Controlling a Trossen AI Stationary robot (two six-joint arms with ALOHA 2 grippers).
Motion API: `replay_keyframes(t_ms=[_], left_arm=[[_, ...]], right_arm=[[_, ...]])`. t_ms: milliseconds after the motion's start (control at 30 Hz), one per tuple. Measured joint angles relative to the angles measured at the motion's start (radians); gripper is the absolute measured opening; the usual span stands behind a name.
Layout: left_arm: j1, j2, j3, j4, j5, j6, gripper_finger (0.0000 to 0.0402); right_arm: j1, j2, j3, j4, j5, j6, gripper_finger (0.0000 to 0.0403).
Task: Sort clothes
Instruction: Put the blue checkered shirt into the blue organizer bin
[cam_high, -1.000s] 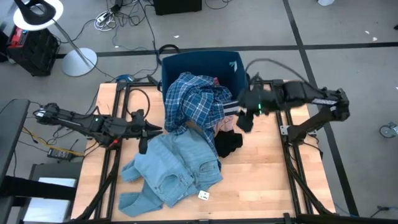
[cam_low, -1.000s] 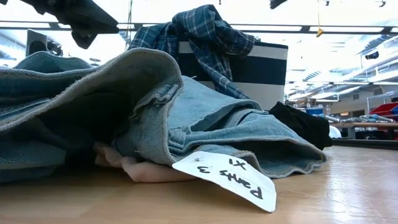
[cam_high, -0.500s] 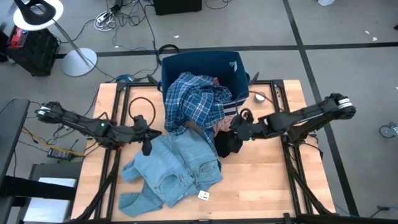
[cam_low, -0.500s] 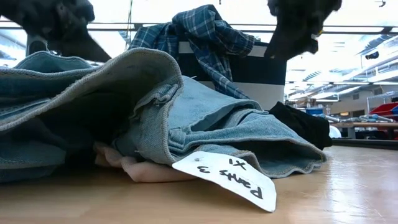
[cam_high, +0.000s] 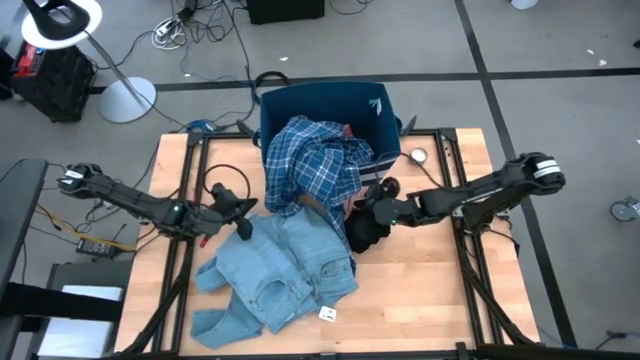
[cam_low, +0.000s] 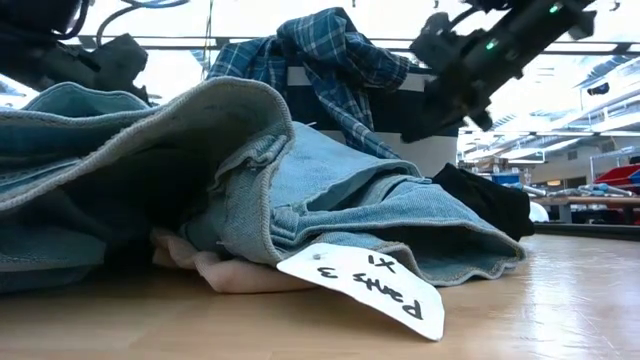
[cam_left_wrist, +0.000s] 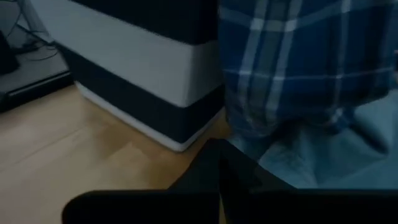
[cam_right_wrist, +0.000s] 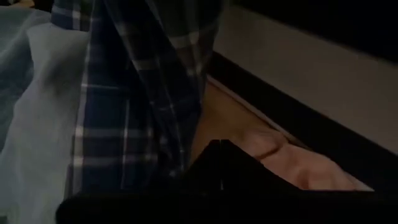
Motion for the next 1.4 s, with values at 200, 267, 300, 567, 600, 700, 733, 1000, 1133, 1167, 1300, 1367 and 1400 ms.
replay_keyframes(t_ms=[200, 267, 300, 567, 600, 700, 733, 1000, 1133, 1167, 1300, 1367, 1400], left_arm=[[0.017, 0.072, -0.006, 0.178, 0.025, 0.113, 0.0000], [0.033, 0.102, -0.006, 0.253, 0.053, 0.149, 0.0000], [0.041, 0.117, -0.005, 0.290, 0.068, 0.163, 0.0000], [0.086, 0.226, -0.005, 0.535, 0.199, 0.241, 0.0000], [0.089, 0.239, -0.005, 0.555, 0.207, 0.242, 0.0000], [0.103, 0.282, -0.005, 0.613, 0.240, 0.242, 0.0000], [0.108, 0.294, -0.005, 0.628, 0.258, 0.242, 0.0000], [0.119, 0.380, 0.111, 0.638, 0.346, 0.350, 0.0000], [0.119, 0.408, 0.185, 0.619, 0.369, 0.424, 0.0000], [0.119, 0.411, 0.201, 0.608, 0.371, 0.439, 0.0000], [0.119, 0.409, 0.261, 0.533, 0.372, 0.474, 0.0000], [0.119, 0.405, 0.287, 0.498, 0.372, 0.490, 0.0000], [0.119, 0.405, 0.303, 0.486, 0.371, 0.504, 0.0000]], right_arm=[[-0.040, 0.135, 0.005, 0.222, -0.086, -0.090, 0.0004], [-0.046, 0.168, 0.005, 0.292, -0.092, -0.111, 0.0004], [-0.048, 0.180, 0.005, 0.328, -0.102, -0.122, 0.0005], [-0.057, 0.243, 0.096, 0.391, -0.144, -0.216, 0.0002], [-0.057, 0.252, 0.115, 0.392, -0.151, -0.237, 0.0002], [-0.059, 0.284, 0.181, 0.389, -0.169, -0.294, 0.0001], [-0.060, 0.296, 0.204, 0.388, -0.173, -0.314, 0.0001], [-0.094, 0.393, 0.389, 0.342, -0.279, -0.416, 0.0001], [-0.107, 0.441, 0.486, 0.264, -0.332, -0.447, 0.0001], [-0.109, 0.447, 0.506, 0.254, -0.345, -0.456, 0.0000], [-0.112, 0.455, 0.562, 0.205, -0.363, -0.485, 0.0000], [-0.113, 0.451, 0.579, 0.186, -0.363, -0.501, 0.0000], [-0.114, 0.447, 0.586, 0.181, -0.365, -0.511, 0.0000]])
